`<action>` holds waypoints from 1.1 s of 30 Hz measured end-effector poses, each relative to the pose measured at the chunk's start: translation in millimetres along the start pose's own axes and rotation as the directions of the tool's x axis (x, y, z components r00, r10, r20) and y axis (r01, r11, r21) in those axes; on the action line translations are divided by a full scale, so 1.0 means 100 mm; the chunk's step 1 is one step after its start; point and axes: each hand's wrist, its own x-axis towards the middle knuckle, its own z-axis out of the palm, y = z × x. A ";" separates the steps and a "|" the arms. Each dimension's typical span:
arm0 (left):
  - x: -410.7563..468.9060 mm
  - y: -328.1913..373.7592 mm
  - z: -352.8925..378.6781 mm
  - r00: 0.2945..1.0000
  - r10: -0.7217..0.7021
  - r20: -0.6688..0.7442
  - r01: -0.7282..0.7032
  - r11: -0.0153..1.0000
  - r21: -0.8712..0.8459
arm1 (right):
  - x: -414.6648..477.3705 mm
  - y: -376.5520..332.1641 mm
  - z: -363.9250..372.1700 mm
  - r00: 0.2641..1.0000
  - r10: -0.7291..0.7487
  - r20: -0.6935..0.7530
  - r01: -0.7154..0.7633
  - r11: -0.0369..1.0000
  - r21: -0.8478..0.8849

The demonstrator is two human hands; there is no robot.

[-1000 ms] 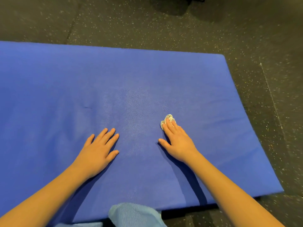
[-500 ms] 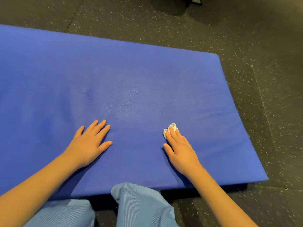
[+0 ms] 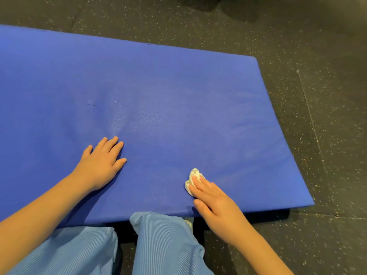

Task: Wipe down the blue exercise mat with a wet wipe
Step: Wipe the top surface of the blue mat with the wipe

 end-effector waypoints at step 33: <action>-0.04 0.38 0.14 0.975 0.222 -0.028 -0.222 0.975 0.017 | -0.02 0.51 -0.13 0.973 0.194 -0.128 -0.218 0.952 -0.215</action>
